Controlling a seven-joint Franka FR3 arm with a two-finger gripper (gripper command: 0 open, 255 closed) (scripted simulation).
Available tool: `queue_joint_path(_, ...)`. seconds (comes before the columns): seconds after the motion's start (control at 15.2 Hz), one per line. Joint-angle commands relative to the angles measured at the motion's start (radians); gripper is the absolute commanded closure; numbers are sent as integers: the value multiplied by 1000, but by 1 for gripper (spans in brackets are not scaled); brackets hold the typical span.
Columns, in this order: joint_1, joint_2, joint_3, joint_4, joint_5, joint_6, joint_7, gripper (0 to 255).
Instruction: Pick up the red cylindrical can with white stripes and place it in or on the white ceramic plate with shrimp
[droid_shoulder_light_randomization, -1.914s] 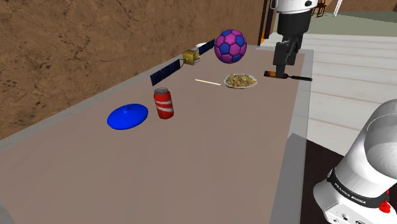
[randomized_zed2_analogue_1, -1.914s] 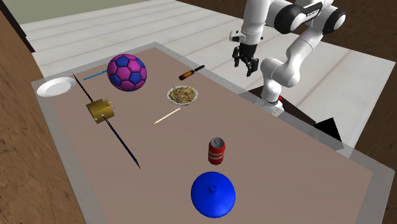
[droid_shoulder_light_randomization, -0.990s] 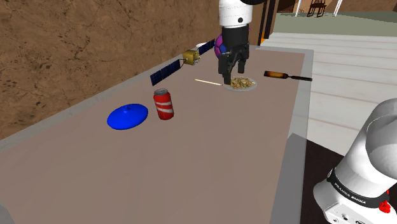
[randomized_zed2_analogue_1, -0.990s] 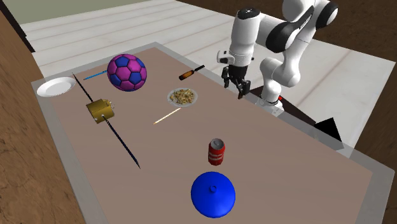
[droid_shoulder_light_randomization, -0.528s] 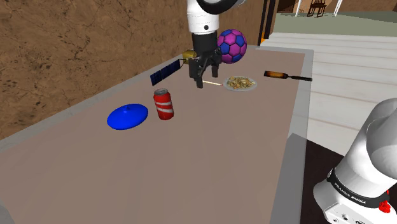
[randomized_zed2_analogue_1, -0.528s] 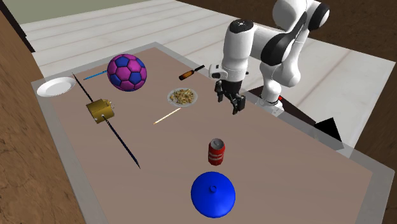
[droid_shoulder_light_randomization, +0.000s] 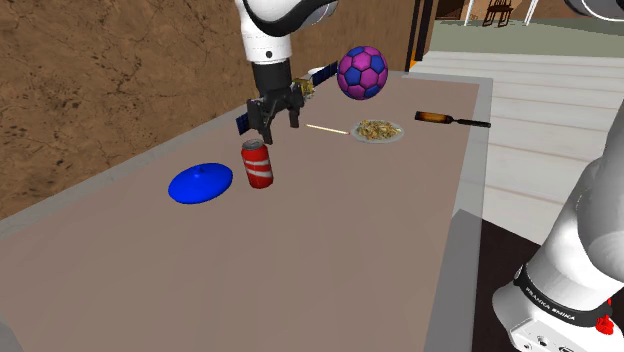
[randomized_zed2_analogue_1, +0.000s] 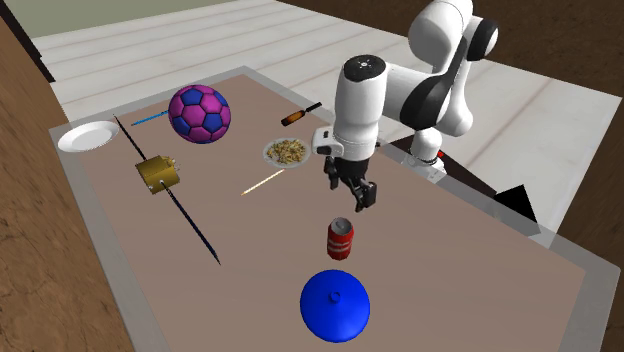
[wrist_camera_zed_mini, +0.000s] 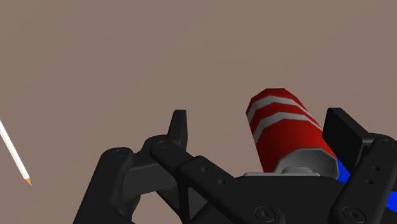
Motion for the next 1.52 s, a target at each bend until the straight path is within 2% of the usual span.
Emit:
queue_joint_path(0.0, 19, 74, 9, 85, -16, -8, 19, 0)
queue_joint_path(0.26, 68, 249, 18, 315, -56, -58, 48, 0)
queue_joint_path(0.79, 63, 252, 15, 216, -57, 43, 51, 0)
queue_joint_path(1.32, 63, 252, 15, 216, -57, 43, 51, 0)
queue_joint_path(1.39, 63, 252, 15, 216, -57, 43, 51, 255)
queue_joint_path(1.45, 63, 252, 15, 216, -57, 43, 51, 255)
